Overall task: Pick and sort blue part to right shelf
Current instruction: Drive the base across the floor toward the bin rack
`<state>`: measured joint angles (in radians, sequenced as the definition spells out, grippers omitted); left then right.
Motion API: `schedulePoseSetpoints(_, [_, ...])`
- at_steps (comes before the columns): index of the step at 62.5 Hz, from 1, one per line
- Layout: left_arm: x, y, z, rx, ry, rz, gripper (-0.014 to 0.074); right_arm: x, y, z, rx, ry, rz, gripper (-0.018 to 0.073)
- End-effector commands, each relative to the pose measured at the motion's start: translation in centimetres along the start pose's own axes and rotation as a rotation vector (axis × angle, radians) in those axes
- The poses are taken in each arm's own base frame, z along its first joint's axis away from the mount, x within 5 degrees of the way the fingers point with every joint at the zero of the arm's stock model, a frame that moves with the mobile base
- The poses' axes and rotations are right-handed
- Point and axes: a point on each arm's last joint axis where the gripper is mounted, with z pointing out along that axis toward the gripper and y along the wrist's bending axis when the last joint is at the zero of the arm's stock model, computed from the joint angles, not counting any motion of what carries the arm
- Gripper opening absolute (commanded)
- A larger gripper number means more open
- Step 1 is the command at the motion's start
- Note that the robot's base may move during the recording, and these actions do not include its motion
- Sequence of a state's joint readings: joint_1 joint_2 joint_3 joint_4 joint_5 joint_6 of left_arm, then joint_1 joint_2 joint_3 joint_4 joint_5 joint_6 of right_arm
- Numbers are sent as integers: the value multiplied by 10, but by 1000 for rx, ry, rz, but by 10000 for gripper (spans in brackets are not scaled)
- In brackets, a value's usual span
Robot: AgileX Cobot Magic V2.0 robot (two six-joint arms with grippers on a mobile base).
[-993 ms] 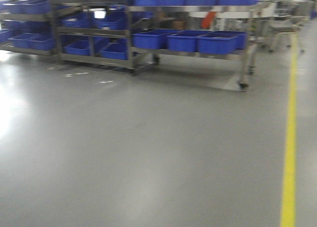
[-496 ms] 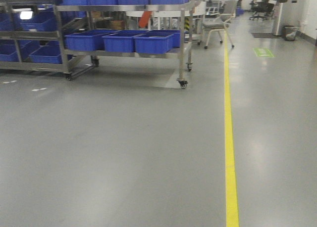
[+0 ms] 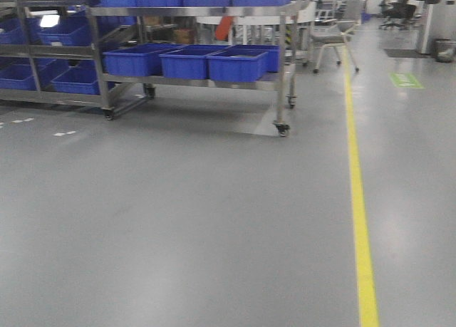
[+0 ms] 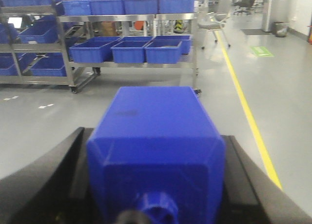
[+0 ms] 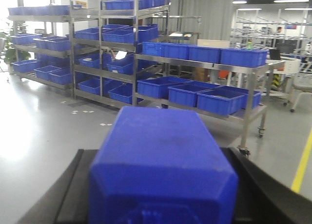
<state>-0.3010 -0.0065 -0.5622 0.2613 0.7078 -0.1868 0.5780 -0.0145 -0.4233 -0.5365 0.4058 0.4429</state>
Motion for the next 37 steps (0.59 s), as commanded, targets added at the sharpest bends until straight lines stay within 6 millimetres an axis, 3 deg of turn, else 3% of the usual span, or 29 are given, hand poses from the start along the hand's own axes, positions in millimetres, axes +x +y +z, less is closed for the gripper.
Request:
schedulePoseSetpoints(1, [-15,0,-6,19,-126,1,270,-18,1,-6,-21,-121,-25,185])
schedulePoseSetpoints(37, [-15,0,-6,19,-126,1,270,-18,1,-6,-21,-121,-25,185])
